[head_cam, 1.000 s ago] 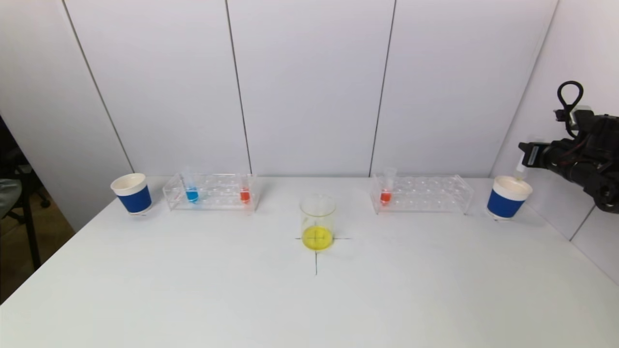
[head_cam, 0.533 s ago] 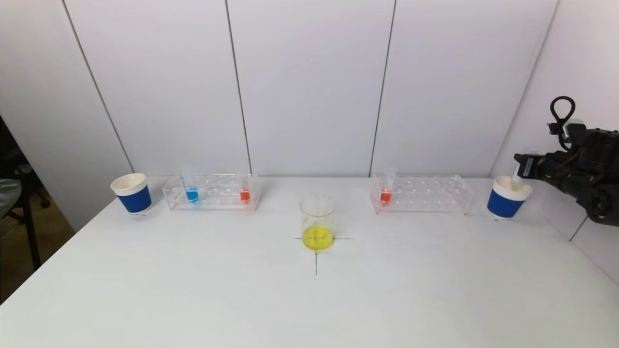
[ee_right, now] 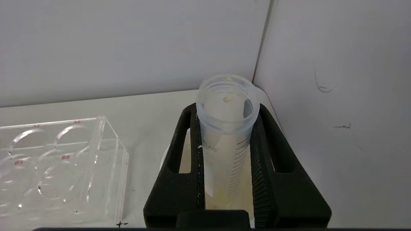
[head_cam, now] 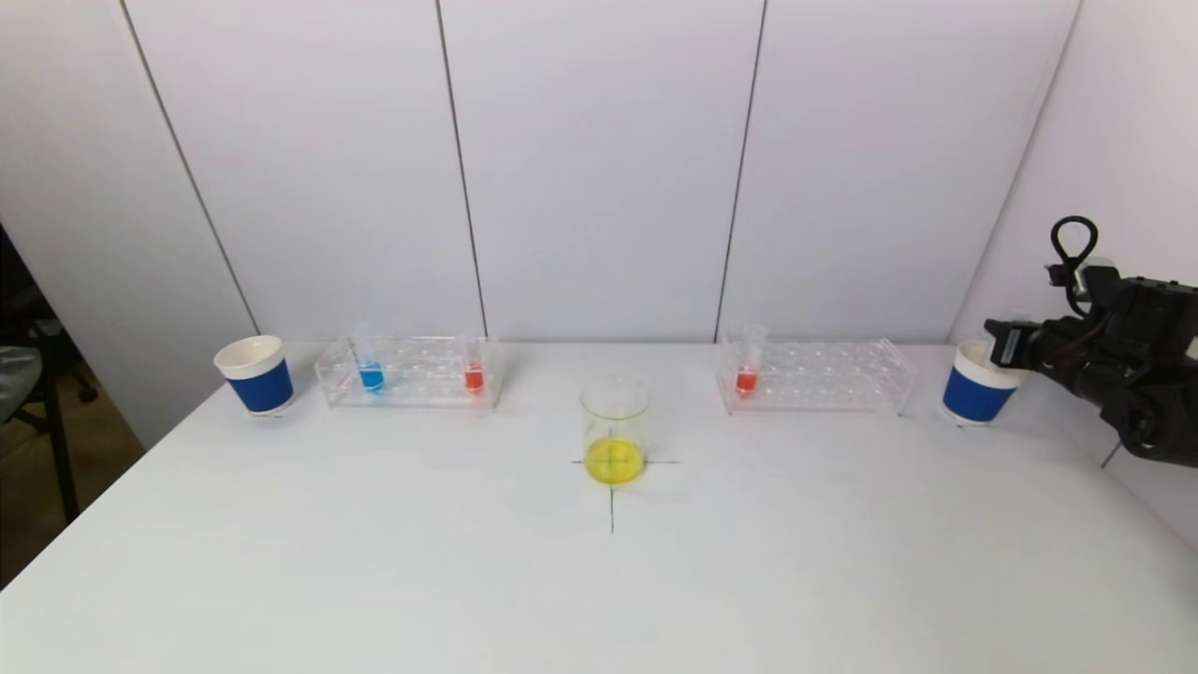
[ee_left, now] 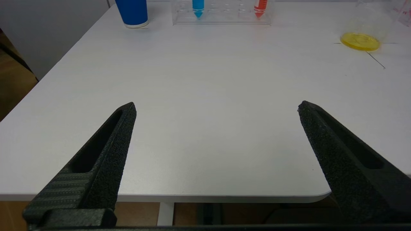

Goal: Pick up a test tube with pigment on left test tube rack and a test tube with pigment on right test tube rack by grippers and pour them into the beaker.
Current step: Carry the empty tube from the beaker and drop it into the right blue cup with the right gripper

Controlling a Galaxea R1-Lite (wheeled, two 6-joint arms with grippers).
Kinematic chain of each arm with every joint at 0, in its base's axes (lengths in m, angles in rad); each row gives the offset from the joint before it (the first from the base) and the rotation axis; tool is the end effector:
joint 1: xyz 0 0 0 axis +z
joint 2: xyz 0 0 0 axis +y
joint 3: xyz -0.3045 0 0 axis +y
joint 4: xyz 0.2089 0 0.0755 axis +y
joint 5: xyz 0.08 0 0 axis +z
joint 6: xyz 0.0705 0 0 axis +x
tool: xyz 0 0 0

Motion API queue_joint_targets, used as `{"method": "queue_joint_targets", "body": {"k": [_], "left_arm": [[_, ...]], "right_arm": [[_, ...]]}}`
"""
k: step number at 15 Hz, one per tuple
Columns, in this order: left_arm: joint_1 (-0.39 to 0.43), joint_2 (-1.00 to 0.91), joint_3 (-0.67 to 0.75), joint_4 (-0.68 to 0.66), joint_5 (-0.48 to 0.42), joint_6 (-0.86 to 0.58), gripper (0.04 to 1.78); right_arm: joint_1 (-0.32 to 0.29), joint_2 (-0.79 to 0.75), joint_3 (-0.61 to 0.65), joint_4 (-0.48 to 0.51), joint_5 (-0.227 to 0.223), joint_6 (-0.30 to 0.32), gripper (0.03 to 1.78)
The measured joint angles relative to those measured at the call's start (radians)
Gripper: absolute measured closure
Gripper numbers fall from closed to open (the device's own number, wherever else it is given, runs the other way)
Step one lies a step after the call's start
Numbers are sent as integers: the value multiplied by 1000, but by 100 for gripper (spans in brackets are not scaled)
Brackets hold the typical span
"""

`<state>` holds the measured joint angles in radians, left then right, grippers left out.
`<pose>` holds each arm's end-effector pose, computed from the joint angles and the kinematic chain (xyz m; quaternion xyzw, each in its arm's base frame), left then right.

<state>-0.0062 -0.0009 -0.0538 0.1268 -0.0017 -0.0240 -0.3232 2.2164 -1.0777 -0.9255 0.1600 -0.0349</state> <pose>0.0501 -0.0004 0.0757 -0.0119 0.0361 -0.0035 0.9993 0.4639 -0.1435 0.0535 0.0082 0.1047 -0.0792 0.9913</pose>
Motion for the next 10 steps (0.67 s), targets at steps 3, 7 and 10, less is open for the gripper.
{"method": "queue_joint_targets", "body": {"k": [3,7,10], "left_arm": [[0,0,0,0,0,0,6],[0,0,0,0,0,0,6],[0,0,0,0,0,0,6]], "right_arm": [[3,7,7,0,0,0,134],[3,11,10,0,0,2,134],[3,11,10,0,0,2,134]]}}
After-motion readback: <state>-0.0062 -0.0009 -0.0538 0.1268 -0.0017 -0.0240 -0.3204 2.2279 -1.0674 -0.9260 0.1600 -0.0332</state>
